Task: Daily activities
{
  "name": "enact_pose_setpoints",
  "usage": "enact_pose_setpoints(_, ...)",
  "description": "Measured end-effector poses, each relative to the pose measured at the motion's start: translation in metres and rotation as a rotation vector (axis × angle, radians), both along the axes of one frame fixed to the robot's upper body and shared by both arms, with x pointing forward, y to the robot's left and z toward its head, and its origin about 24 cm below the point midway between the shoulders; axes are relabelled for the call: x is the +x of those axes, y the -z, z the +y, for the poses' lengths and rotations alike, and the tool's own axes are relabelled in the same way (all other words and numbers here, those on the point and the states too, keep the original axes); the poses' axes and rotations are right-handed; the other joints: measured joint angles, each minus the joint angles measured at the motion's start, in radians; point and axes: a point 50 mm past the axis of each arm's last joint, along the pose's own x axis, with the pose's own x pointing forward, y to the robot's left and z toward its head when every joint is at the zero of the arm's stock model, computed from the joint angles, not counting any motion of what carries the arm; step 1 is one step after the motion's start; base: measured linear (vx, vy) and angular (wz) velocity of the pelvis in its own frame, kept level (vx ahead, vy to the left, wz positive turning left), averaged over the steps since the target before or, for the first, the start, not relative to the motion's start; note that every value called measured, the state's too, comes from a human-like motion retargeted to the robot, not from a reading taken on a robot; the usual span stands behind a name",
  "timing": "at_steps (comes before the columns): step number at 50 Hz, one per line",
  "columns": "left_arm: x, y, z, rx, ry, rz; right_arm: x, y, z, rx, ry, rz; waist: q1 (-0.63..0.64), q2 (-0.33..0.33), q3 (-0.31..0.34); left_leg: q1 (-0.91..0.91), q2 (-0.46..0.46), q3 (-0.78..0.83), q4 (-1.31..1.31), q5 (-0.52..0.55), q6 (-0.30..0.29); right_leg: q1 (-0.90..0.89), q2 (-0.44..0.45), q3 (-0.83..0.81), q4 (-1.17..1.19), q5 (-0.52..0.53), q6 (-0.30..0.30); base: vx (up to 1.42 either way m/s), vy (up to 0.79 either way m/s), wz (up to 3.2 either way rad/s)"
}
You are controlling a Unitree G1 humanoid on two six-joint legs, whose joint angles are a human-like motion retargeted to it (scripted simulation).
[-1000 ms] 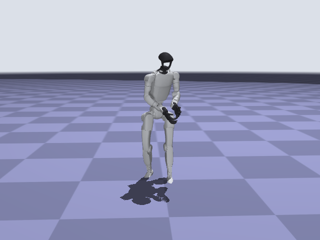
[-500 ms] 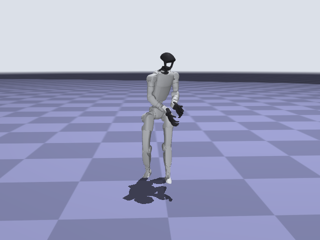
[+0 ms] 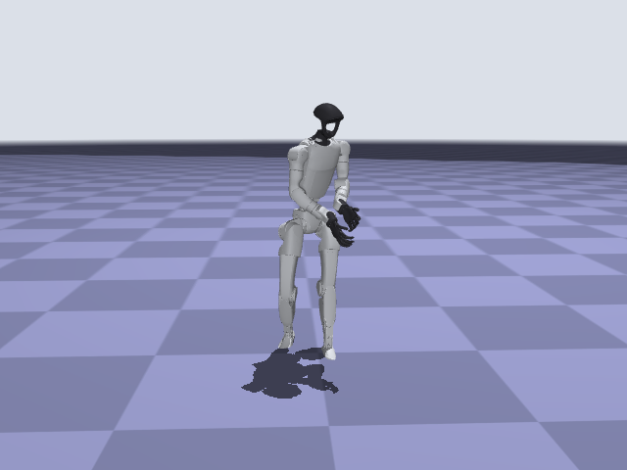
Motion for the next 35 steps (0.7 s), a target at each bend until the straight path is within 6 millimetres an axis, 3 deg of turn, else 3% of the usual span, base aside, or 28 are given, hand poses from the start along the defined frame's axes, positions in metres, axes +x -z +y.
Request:
enact_pose_setpoints(20,-0.003,0.001,-0.005,-0.062,0.007,0.051,0.001,-0.001,0.002,-0.022,-0.025,-0.008,0.01,-0.004,0.002,-0.022,-0.016,-0.009,0.027,-0.008,0.0,-0.013,-0.014,-0.008,0.027,0.004,-0.008,0.0,0.0,0.0)
enact_pose_setpoints(35,-0.004,0.003,-0.004,-0.088,0.042,0.056,-0.002,-0.002,0.015,0.008,-0.102,-0.02,0.011,-0.023,0.009,-0.029,-0.007,-0.017,0.03,-0.018,0.0,-0.019,-0.006,-0.01,0.03,0.013,-0.008,0.0,0.0,0.0)
